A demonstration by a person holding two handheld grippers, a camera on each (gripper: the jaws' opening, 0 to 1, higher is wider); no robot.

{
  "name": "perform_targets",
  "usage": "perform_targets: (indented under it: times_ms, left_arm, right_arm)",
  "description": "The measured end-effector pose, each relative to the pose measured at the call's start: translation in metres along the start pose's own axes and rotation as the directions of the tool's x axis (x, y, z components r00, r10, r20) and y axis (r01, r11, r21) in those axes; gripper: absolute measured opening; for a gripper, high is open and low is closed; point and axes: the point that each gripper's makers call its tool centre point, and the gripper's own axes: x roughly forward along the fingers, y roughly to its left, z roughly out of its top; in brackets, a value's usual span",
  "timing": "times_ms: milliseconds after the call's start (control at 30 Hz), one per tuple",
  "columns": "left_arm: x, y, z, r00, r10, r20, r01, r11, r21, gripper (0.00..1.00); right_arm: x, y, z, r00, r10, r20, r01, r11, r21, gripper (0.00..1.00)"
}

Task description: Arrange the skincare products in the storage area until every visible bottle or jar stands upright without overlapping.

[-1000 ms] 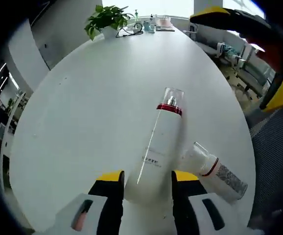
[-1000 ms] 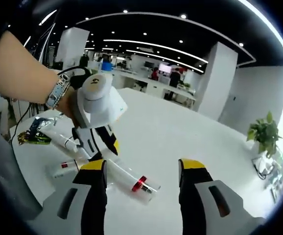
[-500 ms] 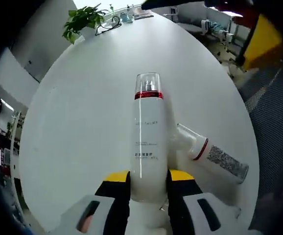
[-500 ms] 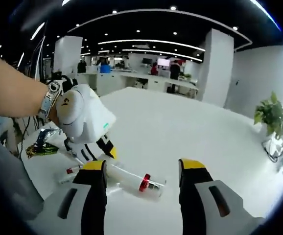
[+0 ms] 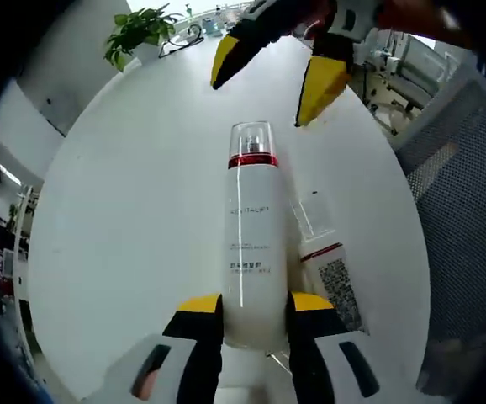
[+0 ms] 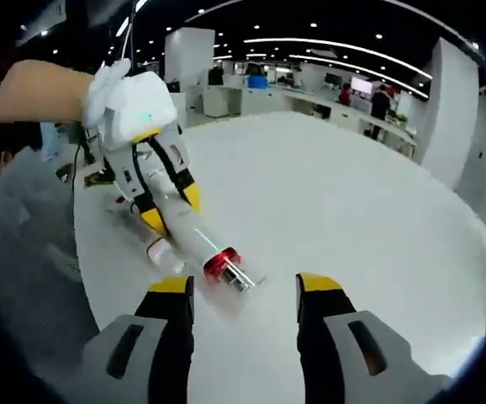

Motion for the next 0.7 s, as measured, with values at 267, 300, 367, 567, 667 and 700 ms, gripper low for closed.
perform_targets:
  times_ms: [267, 300, 367, 567, 667, 700]
  left_arm:
    - [0.0, -0.009, 0.002, 1.0, -0.019, 0.022, 0.018, 1.0, 0.011, 0.29]
    - [0.0, -0.01, 0.002, 0.999, -0.02, 0.025, 0.02, 1.0, 0.013, 0.29]
    - [0.0, -0.013, 0.003, 0.999, -0.027, 0.033, 0.026, 1.0, 0.017, 0.29]
    - [0.0, -0.021, 0.005, 0.997, -0.05, 0.056, 0.05, 0.999, 0.015, 0.3]
    - [0.0, -0.023, 0.006, 0.996, -0.052, 0.072, 0.052, 0.999, 0.008, 0.3]
    - [0.0, -0.023, 0.006, 0.996, -0.05, 0.079, 0.05, 0.999, 0.001, 0.3]
  right_arm:
    - [0.018, 0.01, -0.011, 0.993, 0.102, -0.061, -0.106, 0.992, -0.072, 0.4]
    - [0.02, 0.012, -0.011, 0.991, 0.115, -0.062, -0.12, 0.99, -0.071, 0.39]
    - [0.022, 0.014, -0.014, 0.989, 0.13, -0.072, -0.135, 0.988, -0.076, 0.36]
    - [0.027, 0.015, -0.022, 0.984, 0.144, -0.11, -0.149, 0.988, -0.041, 0.31]
    - [0.027, 0.015, -0.022, 0.984, 0.147, -0.096, -0.153, 0.987, -0.053, 0.31]
    - [0.028, 0.016, -0.022, 0.985, 0.149, -0.092, -0.154, 0.987, -0.051, 0.31]
